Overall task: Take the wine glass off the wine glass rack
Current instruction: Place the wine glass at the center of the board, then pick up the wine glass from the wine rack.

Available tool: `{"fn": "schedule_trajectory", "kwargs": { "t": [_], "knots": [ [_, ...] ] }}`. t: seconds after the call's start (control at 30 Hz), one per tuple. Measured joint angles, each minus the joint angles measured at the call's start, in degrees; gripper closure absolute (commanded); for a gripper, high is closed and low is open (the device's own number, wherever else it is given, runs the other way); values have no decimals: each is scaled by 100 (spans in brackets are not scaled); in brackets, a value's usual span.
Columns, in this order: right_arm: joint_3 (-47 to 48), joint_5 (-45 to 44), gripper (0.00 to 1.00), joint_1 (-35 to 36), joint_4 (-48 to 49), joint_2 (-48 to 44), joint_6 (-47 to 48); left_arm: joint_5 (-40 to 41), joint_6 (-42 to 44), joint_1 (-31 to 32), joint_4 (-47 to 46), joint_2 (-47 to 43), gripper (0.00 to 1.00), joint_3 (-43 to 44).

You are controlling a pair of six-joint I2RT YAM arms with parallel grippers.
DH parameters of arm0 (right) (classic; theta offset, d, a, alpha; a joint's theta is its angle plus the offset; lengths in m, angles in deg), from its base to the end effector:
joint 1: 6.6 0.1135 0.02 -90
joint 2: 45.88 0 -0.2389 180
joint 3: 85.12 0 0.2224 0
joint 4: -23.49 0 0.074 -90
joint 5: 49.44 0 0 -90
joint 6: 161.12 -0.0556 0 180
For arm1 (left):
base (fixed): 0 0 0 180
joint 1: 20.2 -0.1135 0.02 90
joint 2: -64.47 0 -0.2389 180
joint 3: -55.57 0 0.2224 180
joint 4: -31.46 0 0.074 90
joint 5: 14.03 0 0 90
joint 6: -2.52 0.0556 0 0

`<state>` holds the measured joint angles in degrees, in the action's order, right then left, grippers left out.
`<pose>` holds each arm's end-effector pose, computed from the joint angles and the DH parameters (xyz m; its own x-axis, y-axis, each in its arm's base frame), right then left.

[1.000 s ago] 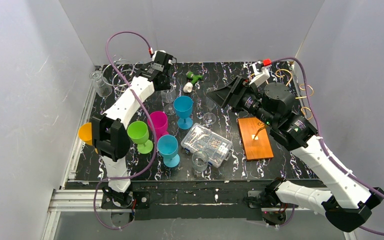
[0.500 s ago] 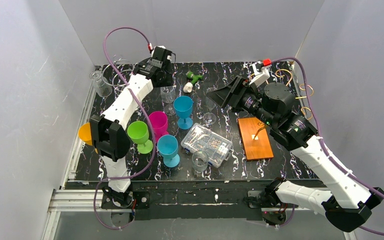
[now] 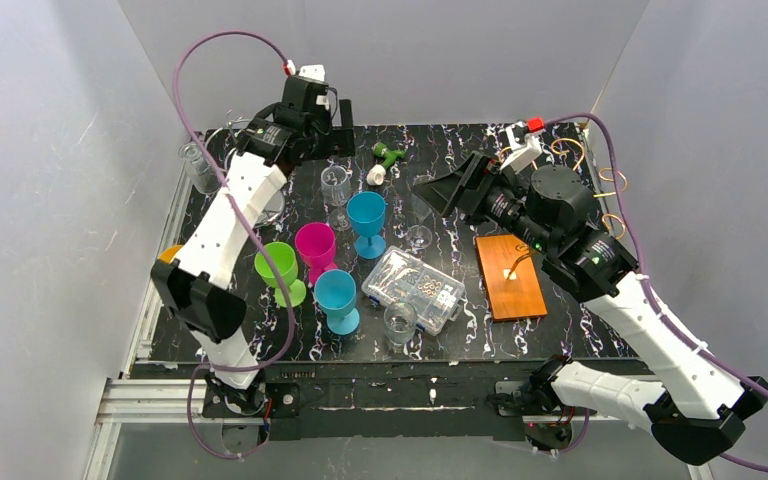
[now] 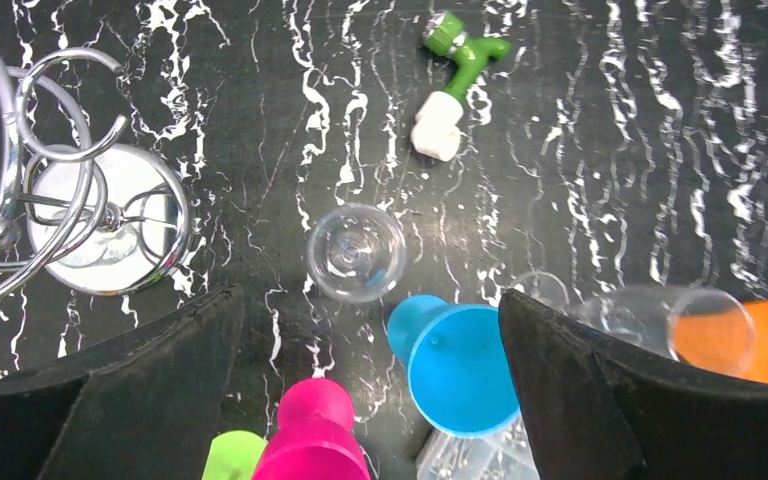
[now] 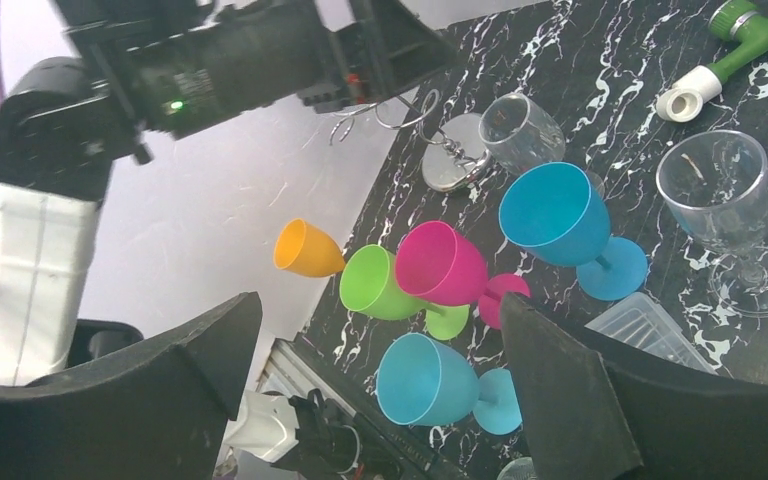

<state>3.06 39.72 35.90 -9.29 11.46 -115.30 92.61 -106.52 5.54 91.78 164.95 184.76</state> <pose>0.1565 0.1423 0.4243 -0.4811 0.5043 -0.7171 -0.4593 0.5517 0.6962 0.3374 -0.1450 0.3885 -0.5104 -0.1009 -0.8540 0.0317 0.9902 -0.1359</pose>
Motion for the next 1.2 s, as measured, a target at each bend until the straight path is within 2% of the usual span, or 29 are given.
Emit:
{"fn": "schedule_trajectory", "kwargs": {
  "t": [0.27,0.5,0.63,0.93,1.07,1.2],
  "knots": [
    [96,20,1,0,-101,15,138,-31,109,59,87,-1198,2,-2],
    [162,238,2,0,-120,155,238,782,243,9,835,-1810,2,483],
    [195,352,2,0,-164,269,291,1174,133,-658,1556,-1779,2,835],
    [444,767,2,0,-487,841,643,774,-243,-2592,1937,-1443,2,807],
    [496,887,2,0,-662,988,837,450,-291,-3187,1884,-839,2,1025],
    [496,966,2,0,-745,1034,1005,208,-306,-3504,1812,-2,2,1453]
  ]
}}
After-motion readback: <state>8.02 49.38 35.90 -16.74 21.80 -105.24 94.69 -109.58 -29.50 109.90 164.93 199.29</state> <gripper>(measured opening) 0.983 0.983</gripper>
